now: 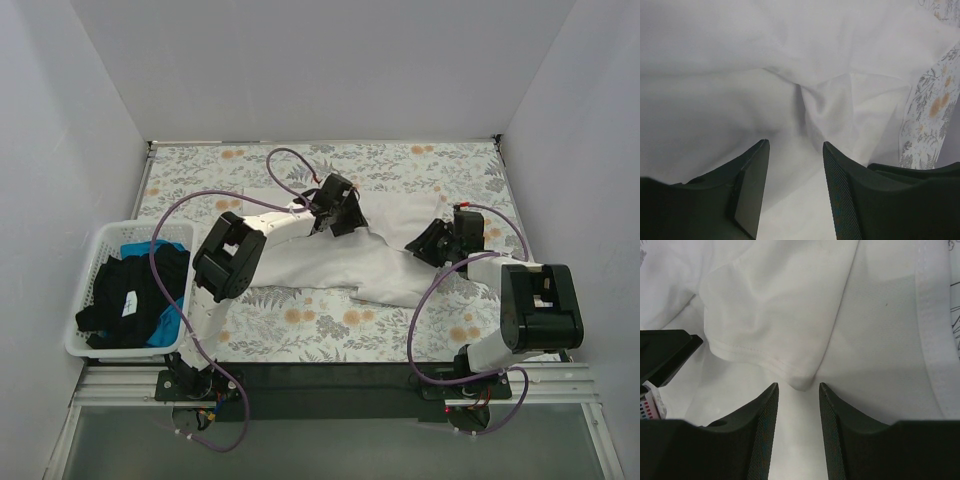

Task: Fold and stack the t-shirts
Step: Fold the tshirt

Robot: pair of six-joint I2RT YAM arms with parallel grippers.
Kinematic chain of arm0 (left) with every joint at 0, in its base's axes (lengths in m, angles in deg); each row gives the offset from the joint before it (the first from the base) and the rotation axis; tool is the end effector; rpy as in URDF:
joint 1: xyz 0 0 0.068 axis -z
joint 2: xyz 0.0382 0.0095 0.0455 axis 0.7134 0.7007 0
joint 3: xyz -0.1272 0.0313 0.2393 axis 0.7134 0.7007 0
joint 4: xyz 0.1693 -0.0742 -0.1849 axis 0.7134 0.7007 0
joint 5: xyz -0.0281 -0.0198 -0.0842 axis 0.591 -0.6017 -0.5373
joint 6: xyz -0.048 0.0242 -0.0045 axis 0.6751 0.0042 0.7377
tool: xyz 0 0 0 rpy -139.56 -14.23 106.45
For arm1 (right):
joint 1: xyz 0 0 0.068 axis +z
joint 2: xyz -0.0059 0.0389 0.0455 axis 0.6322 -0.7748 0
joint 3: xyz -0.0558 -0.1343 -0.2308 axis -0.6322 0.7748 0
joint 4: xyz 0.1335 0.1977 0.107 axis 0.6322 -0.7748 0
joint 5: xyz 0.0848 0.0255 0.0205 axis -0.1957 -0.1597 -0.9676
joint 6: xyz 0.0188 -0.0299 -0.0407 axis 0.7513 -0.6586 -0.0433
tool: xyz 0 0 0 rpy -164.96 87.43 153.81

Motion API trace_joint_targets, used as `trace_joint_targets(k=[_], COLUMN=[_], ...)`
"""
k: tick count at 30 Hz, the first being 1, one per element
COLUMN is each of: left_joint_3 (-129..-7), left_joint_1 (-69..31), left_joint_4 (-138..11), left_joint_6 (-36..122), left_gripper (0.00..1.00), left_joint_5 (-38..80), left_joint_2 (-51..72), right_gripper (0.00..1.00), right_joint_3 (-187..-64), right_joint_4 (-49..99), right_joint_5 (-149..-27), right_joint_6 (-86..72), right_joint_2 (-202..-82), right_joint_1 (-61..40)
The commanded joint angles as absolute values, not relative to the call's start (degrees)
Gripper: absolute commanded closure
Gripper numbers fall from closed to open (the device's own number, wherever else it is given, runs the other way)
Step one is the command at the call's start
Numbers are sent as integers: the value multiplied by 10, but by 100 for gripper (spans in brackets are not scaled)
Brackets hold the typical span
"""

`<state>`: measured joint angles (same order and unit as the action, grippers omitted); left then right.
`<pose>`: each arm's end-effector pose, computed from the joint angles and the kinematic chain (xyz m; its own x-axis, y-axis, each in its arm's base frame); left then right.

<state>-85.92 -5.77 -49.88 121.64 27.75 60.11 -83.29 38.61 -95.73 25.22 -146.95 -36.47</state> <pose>0.3700 -0.3088 0.1577 -0.6481 -0.7614 0.0187 -0.5635 0.4629 -0.6843 0.2814 0.0231 0.1505 -0.6548 0.5752 -0.4903 0.2048 0.7595 0.6174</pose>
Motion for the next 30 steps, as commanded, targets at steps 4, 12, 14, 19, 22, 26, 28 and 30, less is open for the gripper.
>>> trace_joint_targets(k=[4,12,14,19,22,26,28,30], left_joint_3=[-910,-945,-945,-947,-952,-959,-961,-961], left_joint_1=[-56,-47,-47,-46,-46,-42,-40,-38], left_joint_4=[-495,-496,-495,-492,-493,-493,-493,-494], left_joint_6=[1222,1221,1224,1230,1231,1227,1226,1226], left_gripper=[54,57,57,57,57,58,60,61], left_joint_5=[291,274,274,272,266,265,263,260], left_joint_2=[599,632,636,652,661,664,663,664], right_gripper=[56,59,61,66,70,85,91,92], right_joint_3=[-831,-826,-825,-827,-827,-827,-828,-828], right_joint_4=[422,443,445,448,448,448,448,447], right_joint_5=[-962,-971,-971,-976,-979,-980,-983,-982], right_joint_6=[266,271,273,274,273,272,272,272], right_joint_2=[-1490,-1506,-1507,-1506,-1505,-1502,-1499,-1496], right_joint_1=[-373,-375,-375,-375,-375,-376,-376,-376])
